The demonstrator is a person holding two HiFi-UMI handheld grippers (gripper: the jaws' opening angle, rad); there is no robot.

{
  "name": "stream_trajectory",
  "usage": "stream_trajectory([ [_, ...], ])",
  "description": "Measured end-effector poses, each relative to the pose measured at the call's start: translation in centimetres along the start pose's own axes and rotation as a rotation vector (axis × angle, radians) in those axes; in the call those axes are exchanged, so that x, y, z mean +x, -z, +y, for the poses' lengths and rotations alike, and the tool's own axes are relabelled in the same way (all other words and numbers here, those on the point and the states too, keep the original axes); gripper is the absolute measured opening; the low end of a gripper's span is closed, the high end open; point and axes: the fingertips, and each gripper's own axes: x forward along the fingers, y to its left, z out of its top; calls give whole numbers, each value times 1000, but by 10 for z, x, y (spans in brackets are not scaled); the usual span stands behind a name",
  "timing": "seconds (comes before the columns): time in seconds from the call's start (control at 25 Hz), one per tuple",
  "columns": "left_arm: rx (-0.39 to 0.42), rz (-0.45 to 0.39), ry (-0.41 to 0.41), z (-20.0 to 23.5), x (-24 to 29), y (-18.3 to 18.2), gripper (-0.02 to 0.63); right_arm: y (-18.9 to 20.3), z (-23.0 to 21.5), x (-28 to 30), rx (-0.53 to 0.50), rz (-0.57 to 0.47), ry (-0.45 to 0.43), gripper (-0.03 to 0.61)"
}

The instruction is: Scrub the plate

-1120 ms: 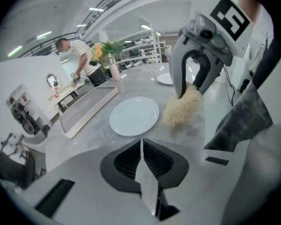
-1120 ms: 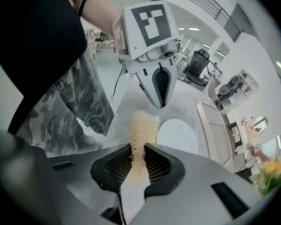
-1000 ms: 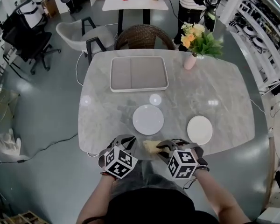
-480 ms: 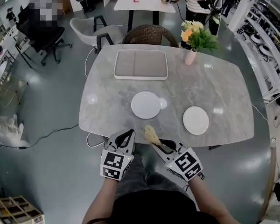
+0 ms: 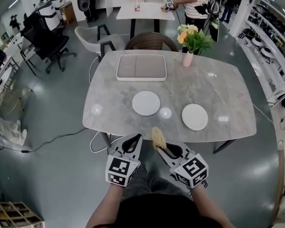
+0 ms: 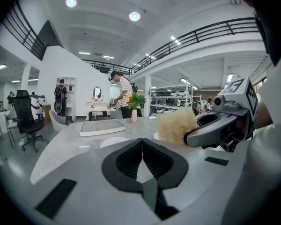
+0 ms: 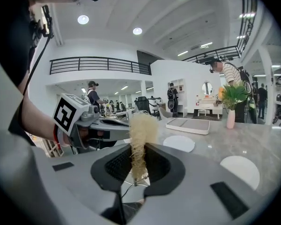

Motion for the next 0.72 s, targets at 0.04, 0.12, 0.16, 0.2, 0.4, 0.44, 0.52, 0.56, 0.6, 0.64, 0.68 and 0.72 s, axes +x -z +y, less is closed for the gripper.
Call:
stream_trajectory([
  [0.04,8,-2,7,-6,-2,-2,15,-1,1,-4,4,-10,8,69],
  [0.12,20,-4,20,-15,-4,-4,15,-3,2,-10,9,-28,21,69],
  [0.16,26,-7,24,-18,-5,-6,15,-5,2,-13,9,-37,27,69],
  [0.2,33,-10,26,-20,-5,-9,15,-6,1,-14,9,-45,32,69],
  [0.4,49,-21,39,-27,-11,-16,15,-10,3,-22,21,-67,46,69],
  [0.44,50,-24,39,-28,-13,-17,15,-10,4,-23,23,-69,48,69],
  [0.52,53,-29,37,-28,-17,-19,15,-12,6,-24,25,-76,53,69],
  [0.56,54,-29,36,-28,-18,-19,15,-13,7,-24,26,-80,54,69],
  [0.6,55,-28,35,-27,-19,-19,15,-14,7,-24,26,-83,54,69],
  [0.64,55,-26,36,-27,-20,-17,15,-14,8,-24,28,-85,54,69],
  [0.68,54,-23,37,-27,-20,-16,15,-14,9,-23,30,-86,52,69],
  [0.72,52,-20,37,-27,-21,-15,15,-13,10,-22,33,-87,49,69],
])
